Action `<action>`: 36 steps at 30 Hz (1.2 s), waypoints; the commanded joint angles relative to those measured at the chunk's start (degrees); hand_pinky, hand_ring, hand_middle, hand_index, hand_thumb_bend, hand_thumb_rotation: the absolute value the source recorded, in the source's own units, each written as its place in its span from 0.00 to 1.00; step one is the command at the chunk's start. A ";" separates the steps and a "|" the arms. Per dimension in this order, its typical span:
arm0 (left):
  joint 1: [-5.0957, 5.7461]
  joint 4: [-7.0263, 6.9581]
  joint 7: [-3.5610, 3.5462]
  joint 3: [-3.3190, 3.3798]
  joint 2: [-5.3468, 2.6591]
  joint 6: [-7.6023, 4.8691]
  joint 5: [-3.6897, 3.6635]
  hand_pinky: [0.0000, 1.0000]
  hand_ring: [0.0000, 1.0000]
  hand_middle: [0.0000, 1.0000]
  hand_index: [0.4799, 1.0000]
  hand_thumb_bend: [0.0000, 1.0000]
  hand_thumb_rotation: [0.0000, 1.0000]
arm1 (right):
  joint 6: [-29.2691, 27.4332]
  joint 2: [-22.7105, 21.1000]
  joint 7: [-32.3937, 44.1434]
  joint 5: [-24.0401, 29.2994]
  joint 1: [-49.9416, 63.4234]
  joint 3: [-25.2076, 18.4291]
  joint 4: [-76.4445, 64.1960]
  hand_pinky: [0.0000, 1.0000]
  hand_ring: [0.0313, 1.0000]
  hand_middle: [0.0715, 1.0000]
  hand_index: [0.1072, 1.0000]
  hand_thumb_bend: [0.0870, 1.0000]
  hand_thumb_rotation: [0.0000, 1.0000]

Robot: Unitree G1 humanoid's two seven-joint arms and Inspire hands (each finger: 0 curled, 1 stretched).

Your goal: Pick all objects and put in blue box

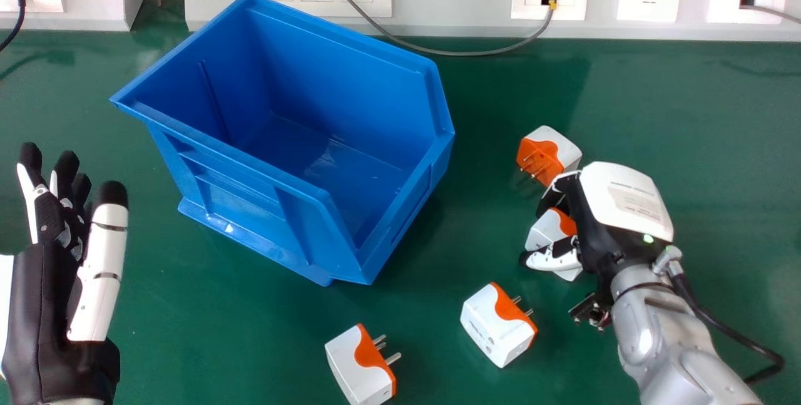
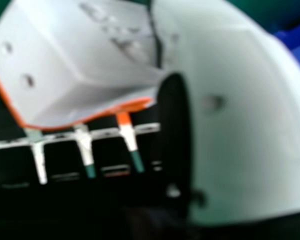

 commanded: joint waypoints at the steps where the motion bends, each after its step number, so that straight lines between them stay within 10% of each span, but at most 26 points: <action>1: 0.40 -1.72 0.09 0.23 -0.28 -0.96 -0.51 1.00 1.00 1.00 1.00 0.36 0.66 | 4.09 -2.92 0.83 -0.71 4.16 -2.43 -4.06 0.31 0.42 0.51 0.46 0.44 0.00; 13: 1.22 -2.66 -0.05 -0.02 -0.80 -0.39 -0.99 1.00 1.00 1.00 1.00 0.40 0.64 | 6.12 -2.48 4.12 1.07 21.40 -10.74 -39.30 0.31 0.42 0.51 0.45 0.44 0.00; 21: 1.12 -2.55 0.41 -0.60 -0.94 -1.30 1.51 1.00 1.00 0.99 0.99 0.43 0.62 | 3.37 -3.95 5.73 -5.21 23.07 -10.76 -51.85 0.31 0.41 0.51 0.45 0.44 0.00; 36: 0.63 -2.11 0.80 -1.73 -1.24 -0.47 2.04 1.00 1.00 1.00 1.00 0.50 0.65 | -4.43 1.28 11.25 -6.02 9.51 -7.08 -52.46 0.27 0.37 0.45 0.50 0.44 0.00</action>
